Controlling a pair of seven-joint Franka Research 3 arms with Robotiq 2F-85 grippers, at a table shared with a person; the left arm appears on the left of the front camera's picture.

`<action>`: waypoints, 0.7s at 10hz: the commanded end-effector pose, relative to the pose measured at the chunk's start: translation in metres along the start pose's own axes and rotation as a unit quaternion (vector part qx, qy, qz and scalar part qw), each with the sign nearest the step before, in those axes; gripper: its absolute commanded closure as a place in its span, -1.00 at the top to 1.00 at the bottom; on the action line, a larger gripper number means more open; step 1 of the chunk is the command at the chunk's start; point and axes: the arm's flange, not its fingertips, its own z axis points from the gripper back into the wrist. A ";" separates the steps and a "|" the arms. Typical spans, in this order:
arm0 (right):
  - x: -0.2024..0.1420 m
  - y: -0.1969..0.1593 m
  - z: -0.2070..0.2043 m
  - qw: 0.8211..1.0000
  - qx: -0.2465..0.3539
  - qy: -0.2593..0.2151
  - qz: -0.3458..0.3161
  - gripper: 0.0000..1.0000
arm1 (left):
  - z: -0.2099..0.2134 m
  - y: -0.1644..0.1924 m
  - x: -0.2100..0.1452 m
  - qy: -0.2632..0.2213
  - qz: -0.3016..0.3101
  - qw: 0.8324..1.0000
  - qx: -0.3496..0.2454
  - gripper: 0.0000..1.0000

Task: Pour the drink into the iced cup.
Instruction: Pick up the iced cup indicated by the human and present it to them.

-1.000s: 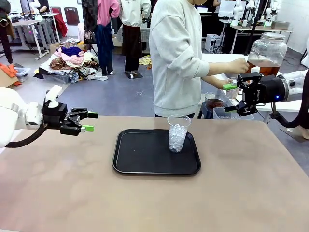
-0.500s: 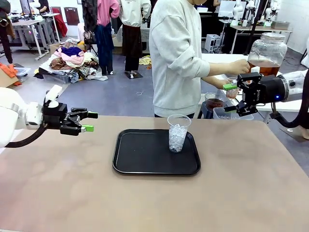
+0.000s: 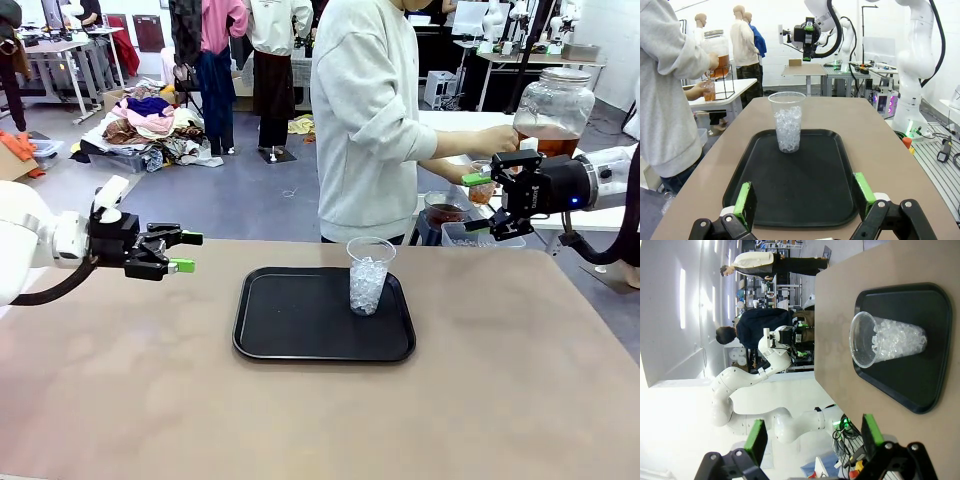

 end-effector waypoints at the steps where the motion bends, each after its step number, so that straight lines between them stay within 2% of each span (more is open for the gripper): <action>1: 0.000 0.001 0.000 1.000 0.002 0.000 0.001 1.00 | -0.001 0.001 0.002 -0.003 0.000 1.000 0.001 1.00; 7: 0.000 0.001 0.000 1.000 0.002 0.000 0.001 1.00 | -0.001 0.001 0.002 -0.003 0.000 1.000 0.001 1.00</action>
